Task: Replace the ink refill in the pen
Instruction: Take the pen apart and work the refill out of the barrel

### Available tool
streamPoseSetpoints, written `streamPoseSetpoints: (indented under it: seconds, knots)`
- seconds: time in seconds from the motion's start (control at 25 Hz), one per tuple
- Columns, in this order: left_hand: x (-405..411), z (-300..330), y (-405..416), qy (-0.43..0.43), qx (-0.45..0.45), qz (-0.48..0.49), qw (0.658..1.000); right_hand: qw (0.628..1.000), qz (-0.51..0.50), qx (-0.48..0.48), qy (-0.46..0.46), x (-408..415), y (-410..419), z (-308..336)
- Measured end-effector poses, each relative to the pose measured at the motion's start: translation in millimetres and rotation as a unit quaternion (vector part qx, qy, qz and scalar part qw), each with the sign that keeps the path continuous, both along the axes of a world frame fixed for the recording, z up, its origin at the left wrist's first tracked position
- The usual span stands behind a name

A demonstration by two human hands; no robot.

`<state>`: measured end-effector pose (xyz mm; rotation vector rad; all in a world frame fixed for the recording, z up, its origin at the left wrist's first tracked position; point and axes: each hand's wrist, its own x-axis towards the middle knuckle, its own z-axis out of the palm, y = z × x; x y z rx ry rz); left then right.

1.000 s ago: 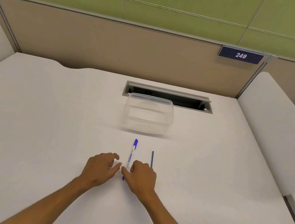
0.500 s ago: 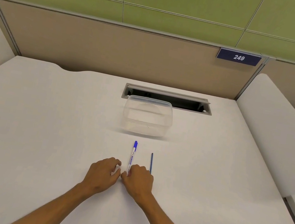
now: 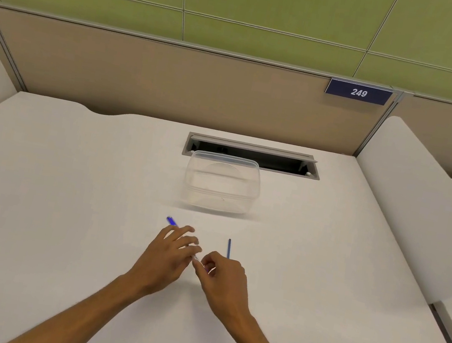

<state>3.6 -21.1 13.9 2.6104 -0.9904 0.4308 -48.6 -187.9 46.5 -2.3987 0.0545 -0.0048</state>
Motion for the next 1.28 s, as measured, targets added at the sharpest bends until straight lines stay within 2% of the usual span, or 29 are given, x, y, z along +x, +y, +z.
streamPoseSetpoints:
  seconds: [0.16,0.28,0.4,0.52,0.8,0.92,1.08,1.28]
  knots:
    - [0.1,14.9,1.0,-0.036,-0.022,-0.019,0.999,0.990,-0.024,0.136,-0.005,-3.8,-8.9,6.9]
    - [1.0,28.1,-2.8,-0.038,-0.024,-0.013,0.999,0.962,-0.050,0.268,0.002,-3.9,-15.5,17.9]
    - [1.2,40.0,-6.5,-0.033,-0.033,-0.010,0.999,0.947,-0.058,0.317,0.000,-1.4,-20.0,28.4]
    - [-0.4,50.1,-9.6,-0.020,-0.051,-0.007,0.998,0.942,-0.055,0.330,-0.008,0.6,-22.9,31.4]
    - [-9.5,57.6,-14.5,-0.012,-0.049,0.007,0.999,0.956,-0.078,0.282,-0.016,5.0,-20.4,28.7]
    - [-12.0,60.9,-16.8,-0.024,-0.048,0.009,0.999,0.958,-0.079,0.276,-0.006,9.4,-19.1,27.9]
    - [-15.8,70.1,-23.1,-0.048,-0.027,0.018,0.998,0.957,-0.130,0.260,0.017,18.4,-17.1,28.0]
    - [-19.0,82.1,-27.4,-0.048,-0.032,0.028,0.998,0.958,-0.143,0.248,-0.002,24.2,-14.0,37.8]
